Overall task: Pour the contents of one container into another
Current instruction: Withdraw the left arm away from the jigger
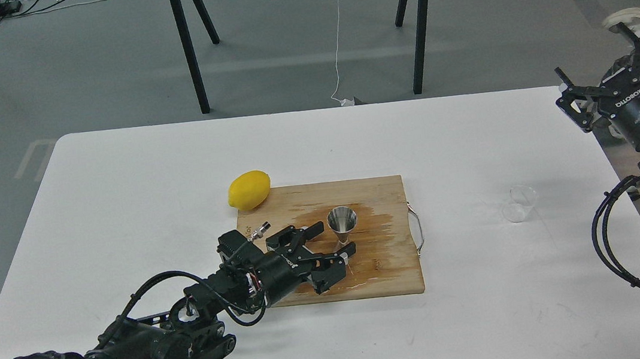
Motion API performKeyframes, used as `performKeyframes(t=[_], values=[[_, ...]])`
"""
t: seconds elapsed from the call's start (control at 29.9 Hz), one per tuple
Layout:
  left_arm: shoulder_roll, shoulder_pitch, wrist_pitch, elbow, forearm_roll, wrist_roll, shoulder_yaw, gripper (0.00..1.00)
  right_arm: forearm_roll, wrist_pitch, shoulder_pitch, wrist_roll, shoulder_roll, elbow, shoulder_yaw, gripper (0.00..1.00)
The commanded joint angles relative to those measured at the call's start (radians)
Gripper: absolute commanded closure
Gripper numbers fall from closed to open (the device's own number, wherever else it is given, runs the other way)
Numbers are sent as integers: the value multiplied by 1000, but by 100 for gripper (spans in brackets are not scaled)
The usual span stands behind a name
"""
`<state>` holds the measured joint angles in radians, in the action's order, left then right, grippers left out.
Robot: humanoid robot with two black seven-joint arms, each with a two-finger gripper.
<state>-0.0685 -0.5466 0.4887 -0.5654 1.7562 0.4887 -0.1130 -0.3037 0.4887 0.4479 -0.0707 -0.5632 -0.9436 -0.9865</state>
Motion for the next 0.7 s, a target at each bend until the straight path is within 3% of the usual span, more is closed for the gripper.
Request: performKeyframes(t=[0.0,0.2,0.47,0.64,0.67], values=[[-11,8,0,-13,0,0,-4,13,0,0,0,0,0,0,0,1],[-95,28,0,-92,-17,0,-11,14,0,0,0,2,0,0,0,1],[-500,60,0,-379,-315,0,-66,17,2,0,12,2,-3,-3,14,1],[-697,43,0,-539,-591,0,-218,16,15,0,49,5,-6,-1,20,1],[-714,43,-56,-547,-621,0,-256,16,20,0,63,6,-6,0,28,1]])
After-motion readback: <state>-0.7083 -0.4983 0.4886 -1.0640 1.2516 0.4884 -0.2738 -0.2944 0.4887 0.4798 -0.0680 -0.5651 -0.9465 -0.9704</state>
